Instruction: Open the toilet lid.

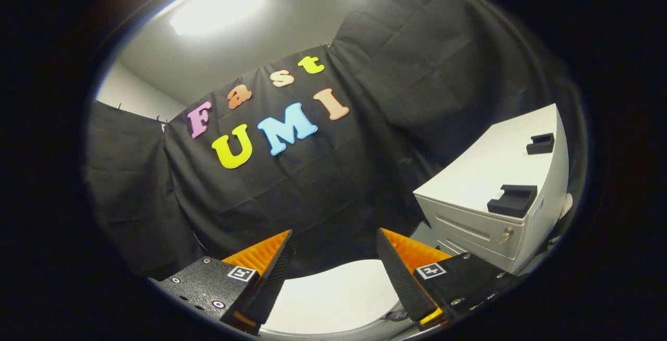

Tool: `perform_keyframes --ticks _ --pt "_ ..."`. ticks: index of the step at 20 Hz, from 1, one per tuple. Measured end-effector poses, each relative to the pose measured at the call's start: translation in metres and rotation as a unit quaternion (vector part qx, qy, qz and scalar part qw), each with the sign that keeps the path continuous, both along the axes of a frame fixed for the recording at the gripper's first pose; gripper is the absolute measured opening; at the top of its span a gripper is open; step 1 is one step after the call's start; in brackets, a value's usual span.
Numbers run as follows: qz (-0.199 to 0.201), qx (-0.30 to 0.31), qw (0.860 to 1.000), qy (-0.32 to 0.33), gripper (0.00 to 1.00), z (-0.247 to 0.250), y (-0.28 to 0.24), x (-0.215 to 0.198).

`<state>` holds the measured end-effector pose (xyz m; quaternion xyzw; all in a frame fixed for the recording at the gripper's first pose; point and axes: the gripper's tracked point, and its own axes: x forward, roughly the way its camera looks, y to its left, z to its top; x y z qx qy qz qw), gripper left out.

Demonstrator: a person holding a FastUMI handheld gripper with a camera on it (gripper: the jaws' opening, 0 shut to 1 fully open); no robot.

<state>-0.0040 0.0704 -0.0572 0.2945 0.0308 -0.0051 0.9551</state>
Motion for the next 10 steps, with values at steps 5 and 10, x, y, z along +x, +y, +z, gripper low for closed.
perform_keyframes --ticks 5,10 --pt "0.003 0.056 0.998 0.039 0.96 -0.043 0.008 -0.006" --pt "-0.002 0.111 0.991 0.07 0.95 -0.079 0.017 -0.012"
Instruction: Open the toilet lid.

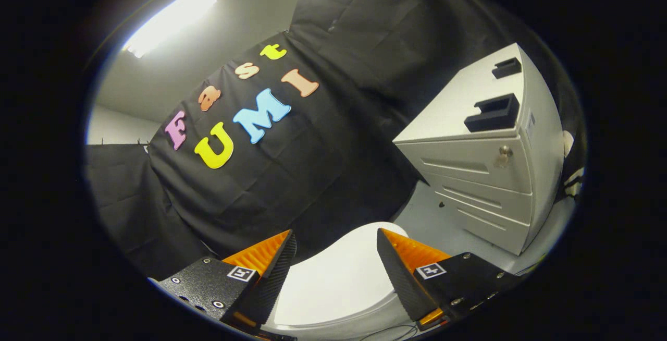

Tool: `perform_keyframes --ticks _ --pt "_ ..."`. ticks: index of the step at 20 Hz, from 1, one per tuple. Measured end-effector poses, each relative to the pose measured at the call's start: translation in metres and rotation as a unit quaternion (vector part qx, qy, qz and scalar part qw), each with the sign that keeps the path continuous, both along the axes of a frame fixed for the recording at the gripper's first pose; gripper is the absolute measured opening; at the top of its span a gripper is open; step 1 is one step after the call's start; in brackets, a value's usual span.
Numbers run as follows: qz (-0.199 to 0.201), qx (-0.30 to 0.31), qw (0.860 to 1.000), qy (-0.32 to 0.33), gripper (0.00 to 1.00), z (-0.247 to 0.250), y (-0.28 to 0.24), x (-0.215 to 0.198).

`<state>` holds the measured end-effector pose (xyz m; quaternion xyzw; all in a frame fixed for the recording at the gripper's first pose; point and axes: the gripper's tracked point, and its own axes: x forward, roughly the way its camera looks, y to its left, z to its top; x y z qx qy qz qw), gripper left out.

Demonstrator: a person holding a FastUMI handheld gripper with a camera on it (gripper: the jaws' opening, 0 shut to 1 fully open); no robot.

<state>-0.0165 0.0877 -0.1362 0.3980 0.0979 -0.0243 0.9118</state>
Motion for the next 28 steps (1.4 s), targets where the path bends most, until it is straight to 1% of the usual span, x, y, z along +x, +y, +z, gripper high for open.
perform_keyframes --ticks 3,6,12,15,19,21,22,23,25,26,27,28 --pt "-0.013 0.042 0.999 0.025 0.95 -0.023 0.0 -0.004" --pt "-0.034 0.097 0.993 0.053 0.96 -0.055 -0.003 -0.015" --pt "-0.072 0.155 0.98 0.1 0.95 -0.103 -0.009 -0.035" --pt "-0.072 0.177 0.973 0.127 0.96 -0.127 -0.003 -0.033" --pt "-0.069 0.214 0.961 0.164 0.94 -0.156 0.002 -0.028" --pt "-0.066 0.225 0.956 0.177 0.94 -0.165 0.006 -0.022" --pt "-0.061 0.231 0.955 0.177 0.92 -0.163 0.008 -0.02" --pt "-0.061 0.235 0.954 0.174 0.85 -0.162 0.008 -0.016" --pt "-0.062 0.239 0.953 0.175 0.76 -0.166 0.008 -0.013" --pt "-0.06 0.241 0.952 0.177 0.73 -0.168 0.008 -0.012" --pt "-0.058 0.242 0.952 0.178 0.69 -0.17 0.009 -0.013" --pt "-0.058 0.243 0.951 0.181 0.66 -0.172 0.009 -0.014"
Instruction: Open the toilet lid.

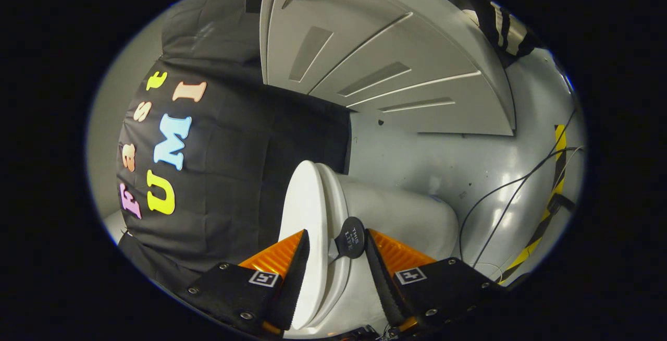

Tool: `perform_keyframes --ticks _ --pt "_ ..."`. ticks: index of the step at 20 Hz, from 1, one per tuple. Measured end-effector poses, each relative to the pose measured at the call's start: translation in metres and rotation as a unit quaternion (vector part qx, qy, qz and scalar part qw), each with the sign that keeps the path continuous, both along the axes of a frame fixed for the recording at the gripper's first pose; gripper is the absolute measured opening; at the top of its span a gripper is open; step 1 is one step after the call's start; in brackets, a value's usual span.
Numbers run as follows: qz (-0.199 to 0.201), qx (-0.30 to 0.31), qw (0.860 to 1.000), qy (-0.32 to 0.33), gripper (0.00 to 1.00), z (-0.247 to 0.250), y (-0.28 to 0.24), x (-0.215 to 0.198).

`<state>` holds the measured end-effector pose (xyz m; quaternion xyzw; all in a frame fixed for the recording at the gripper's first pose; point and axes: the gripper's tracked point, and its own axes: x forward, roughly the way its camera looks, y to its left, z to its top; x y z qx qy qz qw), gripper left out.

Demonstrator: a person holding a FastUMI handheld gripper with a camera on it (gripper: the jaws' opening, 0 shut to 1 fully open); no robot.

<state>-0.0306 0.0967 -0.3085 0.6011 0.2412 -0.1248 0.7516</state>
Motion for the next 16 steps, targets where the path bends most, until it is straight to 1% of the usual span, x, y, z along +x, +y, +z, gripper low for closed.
perform_keyframes --ticks 2,3,4,5,6,7,8,9,13,16 --pt "0.0 -0.001 1.0 0.005 0.54 -0.0025 -0.0019 0.0006" --pt "0.0 -0.002 1.0 0.007 0.46 -0.0032 -0.0013 0.0001" --pt "0.0 -0.002 1.0 0.011 0.43 -0.0046 -0.0021 -0.0009" --pt "-0.001 -0.003 1.0 0.013 0.37 -0.0052 -0.0022 -0.0023" --pt "0.0 -0.005 1.0 0.016 0.33 -0.0064 -0.0019 -0.003" --pt "0.0 -0.009 1.0 0.018 0.25 -0.0078 -0.0018 -0.0038" --pt "0.001 -0.011 1.0 0.022 0.22 -0.0095 -0.0033 -0.0045" --pt "0.001 -0.008 1.0 0.026 0.13 -0.0091 -0.0039 -0.0052" --pt "-0.004 -0.002 1.0 0.029 0.04 -0.0065 -0.0032 -0.0051" --pt "-0.003 -0.001 0.999 0.042 0.0 -0.0073 -0.0025 -0.0062"
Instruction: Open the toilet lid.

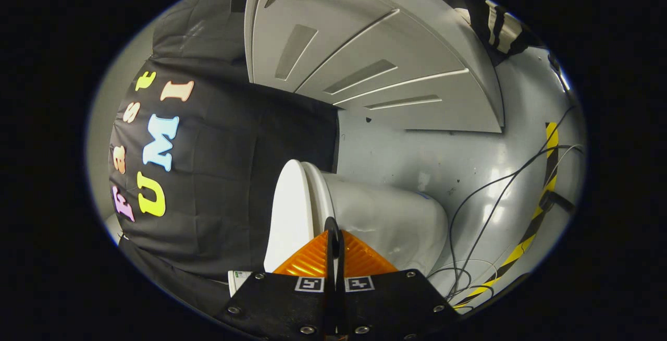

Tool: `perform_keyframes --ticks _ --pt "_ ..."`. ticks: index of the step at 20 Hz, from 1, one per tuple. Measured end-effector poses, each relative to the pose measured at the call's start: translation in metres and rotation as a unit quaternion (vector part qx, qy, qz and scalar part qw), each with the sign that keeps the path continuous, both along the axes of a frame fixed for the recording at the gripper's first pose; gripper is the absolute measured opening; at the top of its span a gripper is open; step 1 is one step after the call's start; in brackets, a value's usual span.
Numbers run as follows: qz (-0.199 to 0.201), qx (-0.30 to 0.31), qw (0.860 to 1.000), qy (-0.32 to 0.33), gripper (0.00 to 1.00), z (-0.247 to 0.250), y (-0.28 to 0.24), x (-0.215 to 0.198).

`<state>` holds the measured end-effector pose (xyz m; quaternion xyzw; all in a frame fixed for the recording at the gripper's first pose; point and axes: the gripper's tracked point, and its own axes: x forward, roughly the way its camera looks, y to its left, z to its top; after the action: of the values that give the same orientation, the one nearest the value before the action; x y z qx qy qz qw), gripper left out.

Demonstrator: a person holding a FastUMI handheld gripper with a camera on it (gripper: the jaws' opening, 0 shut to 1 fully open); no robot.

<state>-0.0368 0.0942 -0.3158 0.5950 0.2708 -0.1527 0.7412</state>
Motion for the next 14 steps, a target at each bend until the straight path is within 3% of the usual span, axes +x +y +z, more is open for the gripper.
perform_keyframes --ticks 14 --pt "0.024 -0.055 0.998 0.006 0.0 0.04 -0.001 0.004"
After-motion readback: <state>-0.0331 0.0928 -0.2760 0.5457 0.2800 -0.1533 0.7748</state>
